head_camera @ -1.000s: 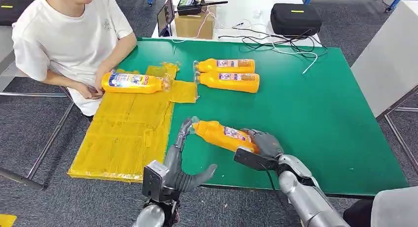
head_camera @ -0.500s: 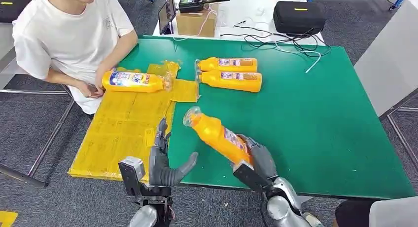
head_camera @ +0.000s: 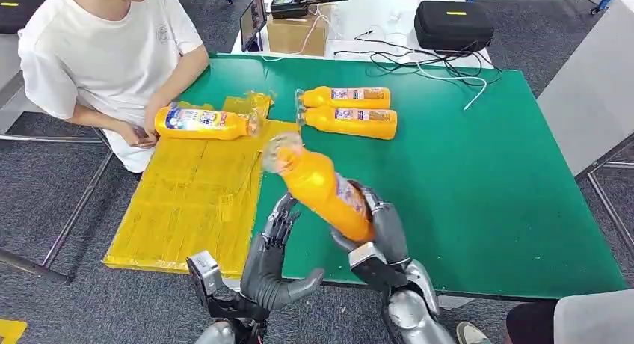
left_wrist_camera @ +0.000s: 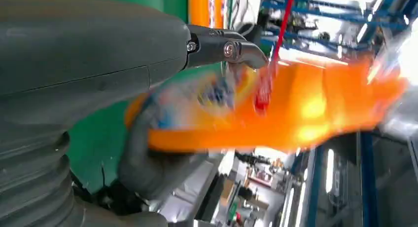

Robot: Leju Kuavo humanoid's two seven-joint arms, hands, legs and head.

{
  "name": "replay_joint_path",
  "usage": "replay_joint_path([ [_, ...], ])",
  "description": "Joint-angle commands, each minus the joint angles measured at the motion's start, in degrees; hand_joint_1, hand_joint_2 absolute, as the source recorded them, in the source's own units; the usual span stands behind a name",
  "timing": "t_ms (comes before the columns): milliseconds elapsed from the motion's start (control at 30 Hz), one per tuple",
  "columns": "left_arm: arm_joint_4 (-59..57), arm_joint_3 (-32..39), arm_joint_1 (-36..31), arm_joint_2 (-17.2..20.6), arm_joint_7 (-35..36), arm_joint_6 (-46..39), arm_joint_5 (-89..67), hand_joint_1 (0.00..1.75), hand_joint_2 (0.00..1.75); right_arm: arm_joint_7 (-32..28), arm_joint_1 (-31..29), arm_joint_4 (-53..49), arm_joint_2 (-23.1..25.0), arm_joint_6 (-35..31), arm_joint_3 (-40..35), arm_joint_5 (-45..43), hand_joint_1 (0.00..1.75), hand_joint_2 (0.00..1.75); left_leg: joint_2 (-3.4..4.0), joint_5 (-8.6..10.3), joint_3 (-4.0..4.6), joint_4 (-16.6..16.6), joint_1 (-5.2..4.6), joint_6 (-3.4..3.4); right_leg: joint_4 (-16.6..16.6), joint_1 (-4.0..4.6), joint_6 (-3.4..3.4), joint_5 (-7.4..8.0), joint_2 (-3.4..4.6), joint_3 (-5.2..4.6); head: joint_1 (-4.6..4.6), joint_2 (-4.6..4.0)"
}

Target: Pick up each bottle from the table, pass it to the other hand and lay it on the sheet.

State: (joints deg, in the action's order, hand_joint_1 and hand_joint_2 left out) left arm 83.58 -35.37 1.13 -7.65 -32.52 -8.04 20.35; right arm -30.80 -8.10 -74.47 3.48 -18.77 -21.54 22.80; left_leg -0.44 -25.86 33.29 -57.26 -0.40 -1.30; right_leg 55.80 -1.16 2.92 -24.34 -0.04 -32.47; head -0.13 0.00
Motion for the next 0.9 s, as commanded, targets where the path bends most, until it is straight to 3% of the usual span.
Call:
replay_joint_path([
  [33,-4.35,0.05,-1.57,-1.06,1.21,-2.50,0.06,0.00,1.75,-0.36,-4.14,6.41,1.14,1.92,-12.90,0.66,1.75,1.75,0.13,-0.07,-0.18,0.02,0.09,0.09,-0.09,0.10,-0.13,0.00,0.11,0.18,0.00,0.02],
  [467,-4.47,0.56,-1.70,-1.37,1.57,-3.01,0.59,0.00,1.75,-0.51,-4.02,6.23,1.02,1.82,-13.24,0.68,1.75,1.75,-0.02,-0.01,-0.04,0.01,0.02,0.07,-0.05,0.03,-0.10,-0.01,-0.02,0.05,0.02,0.02],
  [767,-2.23,3.61,-2.96,-2.85,1.28,-8.94,5.71,0.00,1.75,-1.76,-2.94,6.20,0.79,1.20,-19.73,0.82,1.75,1.75,0.01,-0.02,-0.01,0.00,0.03,0.06,-0.03,0.03,-0.08,-0.01,0.01,0.00,0.02,0.00],
  [900,1.97,5.17,-1.66,-2.10,2.99,-4.38,12.16,0.00,1.75,-1.95,-2.83,7.08,0.58,1.72,-22.10,0.47,1.75,1.75,0.12,-0.10,-0.09,-0.03,0.12,0.12,-0.06,0.13,-0.16,-0.02,0.11,0.10,0.00,0.02],
])
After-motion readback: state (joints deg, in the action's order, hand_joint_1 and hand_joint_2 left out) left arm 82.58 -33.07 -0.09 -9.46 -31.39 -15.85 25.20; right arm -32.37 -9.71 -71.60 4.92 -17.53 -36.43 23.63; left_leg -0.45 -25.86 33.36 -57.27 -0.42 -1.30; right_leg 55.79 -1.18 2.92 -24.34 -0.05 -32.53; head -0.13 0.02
